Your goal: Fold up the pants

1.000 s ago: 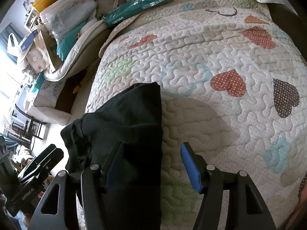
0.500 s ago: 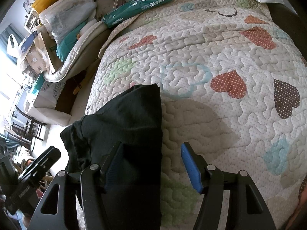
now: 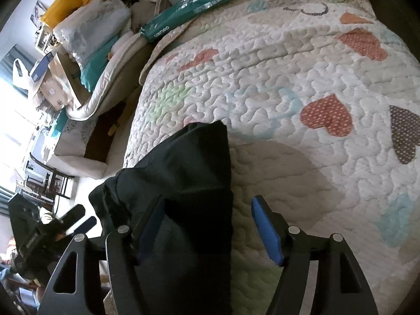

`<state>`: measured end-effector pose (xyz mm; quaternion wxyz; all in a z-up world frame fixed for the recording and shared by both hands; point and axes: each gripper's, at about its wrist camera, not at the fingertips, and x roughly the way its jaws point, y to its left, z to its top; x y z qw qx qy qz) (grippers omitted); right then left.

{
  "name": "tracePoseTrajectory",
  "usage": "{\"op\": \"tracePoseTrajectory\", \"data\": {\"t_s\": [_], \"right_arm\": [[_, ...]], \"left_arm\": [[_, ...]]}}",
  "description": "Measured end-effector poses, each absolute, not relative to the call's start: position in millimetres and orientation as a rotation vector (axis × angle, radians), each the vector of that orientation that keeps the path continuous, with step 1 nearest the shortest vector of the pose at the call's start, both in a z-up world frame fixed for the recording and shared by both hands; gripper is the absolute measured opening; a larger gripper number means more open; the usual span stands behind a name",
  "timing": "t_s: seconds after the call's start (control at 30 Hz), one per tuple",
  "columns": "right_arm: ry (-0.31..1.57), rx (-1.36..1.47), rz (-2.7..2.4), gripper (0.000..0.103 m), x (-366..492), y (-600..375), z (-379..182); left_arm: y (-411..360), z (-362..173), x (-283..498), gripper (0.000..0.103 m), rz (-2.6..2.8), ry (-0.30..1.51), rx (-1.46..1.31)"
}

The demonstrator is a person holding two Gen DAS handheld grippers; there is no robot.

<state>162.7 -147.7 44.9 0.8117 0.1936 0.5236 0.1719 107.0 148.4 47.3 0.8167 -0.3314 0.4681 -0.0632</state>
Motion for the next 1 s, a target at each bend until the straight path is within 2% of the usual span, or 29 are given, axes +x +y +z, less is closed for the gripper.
{"op": "tracePoseTrajectory", "data": {"t_s": [0.23,0.47,0.53,0.6,0.67,0.83,0.87,0.9,1.0], "right_arm": [[1.137,0.455,0.395,0.076,170.2,-140.7,32.9],[1.158,0.514,0.430,0.077,176.3,-136.7,21.8],[1.169,0.531,0.443,0.077,179.5,-132.8,18.1],[1.187,0.546,0.454,0.080,182.7,-129.1,13.4],[1.191,0.555,0.456,0.081,183.3,-128.7,10.7],[1.194,0.556,0.467,0.081,181.8,-128.6,11.5],[1.197,0.554,0.474,0.075,180.5,-128.6,12.8],[1.199,0.547,0.478,0.069,179.4,-127.7,14.7],[1.195,0.515,0.490,0.053,177.0,-123.1,23.9]], "left_arm": [[124.3,31.4,113.8,0.074,-0.224,1.051,-0.661],[114.2,11.1,121.9,0.089,-0.269,1.086,-0.706],[113.2,10.0,123.3,0.090,-0.279,1.079,-0.712],[111.6,8.7,124.9,0.098,-0.298,1.072,-0.721],[108.7,7.2,128.4,0.103,-0.319,1.069,-0.721],[99.3,11.0,132.2,0.102,-0.304,1.060,-0.627],[96.7,13.6,131.0,0.088,-0.289,1.061,-0.595],[94.2,17.0,130.4,0.065,-0.272,1.061,-0.556],[97.7,21.9,128.7,0.046,-0.290,1.060,-0.576]]}}
